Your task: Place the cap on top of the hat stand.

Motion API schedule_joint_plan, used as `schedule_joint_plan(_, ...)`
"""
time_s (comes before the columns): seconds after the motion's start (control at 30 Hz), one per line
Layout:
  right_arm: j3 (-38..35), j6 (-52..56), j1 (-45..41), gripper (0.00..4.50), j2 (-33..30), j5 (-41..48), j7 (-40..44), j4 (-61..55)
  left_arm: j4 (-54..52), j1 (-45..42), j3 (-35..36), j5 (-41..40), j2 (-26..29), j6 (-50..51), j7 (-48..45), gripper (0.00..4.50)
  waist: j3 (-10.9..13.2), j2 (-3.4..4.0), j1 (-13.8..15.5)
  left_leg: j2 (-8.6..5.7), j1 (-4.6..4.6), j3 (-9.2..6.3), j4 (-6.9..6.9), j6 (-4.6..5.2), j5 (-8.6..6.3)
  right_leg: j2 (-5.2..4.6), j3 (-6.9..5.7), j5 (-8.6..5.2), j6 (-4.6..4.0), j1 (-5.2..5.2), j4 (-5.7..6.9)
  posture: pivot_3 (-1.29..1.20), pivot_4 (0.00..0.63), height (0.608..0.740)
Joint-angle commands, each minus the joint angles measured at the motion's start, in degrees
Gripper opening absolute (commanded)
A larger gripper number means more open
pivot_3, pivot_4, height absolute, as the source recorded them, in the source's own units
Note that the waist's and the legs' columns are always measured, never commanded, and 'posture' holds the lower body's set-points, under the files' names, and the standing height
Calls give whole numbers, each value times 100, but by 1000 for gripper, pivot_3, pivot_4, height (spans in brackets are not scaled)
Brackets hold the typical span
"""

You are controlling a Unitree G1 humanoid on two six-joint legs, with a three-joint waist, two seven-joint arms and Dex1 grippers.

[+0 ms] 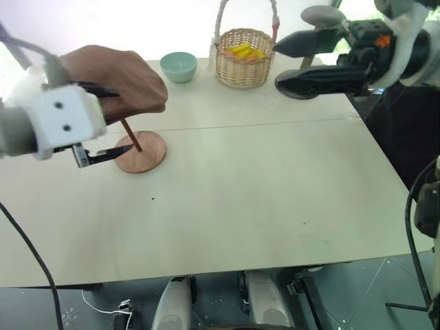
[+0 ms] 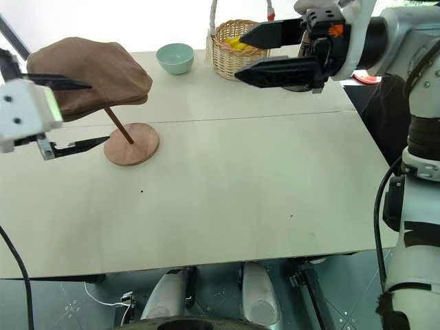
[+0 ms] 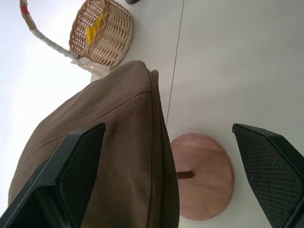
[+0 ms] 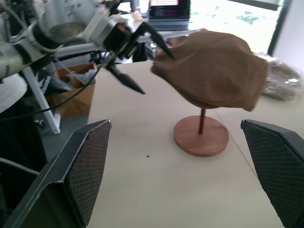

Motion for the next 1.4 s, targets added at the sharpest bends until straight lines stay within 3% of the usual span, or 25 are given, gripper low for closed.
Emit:
schedule_joint_plan(0.03, -320, 89, -392, 4486, -2, 49, -55, 106, -414, -317, -465, 750, 10, 160, 571, 4500, 2, 0, 1, 0, -1, 5, 0, 0, 0, 0, 4, 1, 1, -3, 2, 0, 150, 740)
schedule_joint_plan(0.2, -408, 194, -460, 4486, 38, 45, -105, 149, -807, -789, -1314, 1932, -300, 776, 1363, 4500, 3, -1, 6, 0, -8, 9, 1, 7, -2, 5, 7, 2, 9, -10, 8, 0, 150, 740)
schedule_joint_plan(0.43, -368, 82, -425, 4486, 107, -106, -86, 181, -1073, -659, -1665, 3179, -499, 1104, 1726, 4500, 4, -1, -2, 1, -9, 26, 10, 11, -4, 8, 25, 7, 19, -17, 13, 0, 150, 740)
schedule_joint_plan(0.53, -345, 18, -456, 4500, 155, -170, -67, 240, -1053, -587, -1672, 3546, -584, 1009, 1756, 3581, 4, -2, 1, 0, -10, 32, 19, 11, -5, 8, 33, 10, 23, -17, 14, 0, 150, 740)
schedule_joint_plan(0.77, -307, -53, -507, 4500, 194, -295, 50, 349, -1093, -566, -1487, 3936, -927, 916, 1745, 18, 4, -2, 7, 0, -10, 36, 22, 13, -6, 8, 39, 13, 27, -17, 15, 0, 150, 740)
schedule_joint_plan(1.0, -269, -131, -452, 4500, 195, -388, 217, 372, -1030, -165, -880, 4185, -1468, 187, 2162, 18, 4, -2, 2, 0, -10, 40, 28, 18, -8, 9, 45, 19, 37, -17, 18, 0, 150, 740)
schedule_joint_plan(1.1, -219, -202, -433, 4500, 198, -449, 316, 399, -742, 302, -7, 3949, -1856, -989, 2504, 18, 4, -2, -4, 1, -9, 43, 31, 23, -11, 8, 48, 24, 46, -18, 18, 0, 150, 740)
schedule_joint_plan(1.23, -147, -288, -473, 4500, 271, -575, 418, 529, 255, 821, 1207, 3043, -2140, -3394, 2438, 18, 3, -2, 2, 2, -6, 46, 32, 25, -12, 7, 51, 26, 45, -18, 18, 0, 150, 740)
schedule_joint_plan(1.4, -82, -370, -468, 4500, 340, -691, 508, 646, 1908, 906, 1704, 2078, -1902, -5802, 1945, 18, 3, -2, 18, 1, -5, 54, 34, 25, -13, 2, 53, 18, 27, -17, 18, 0, 150, 740)
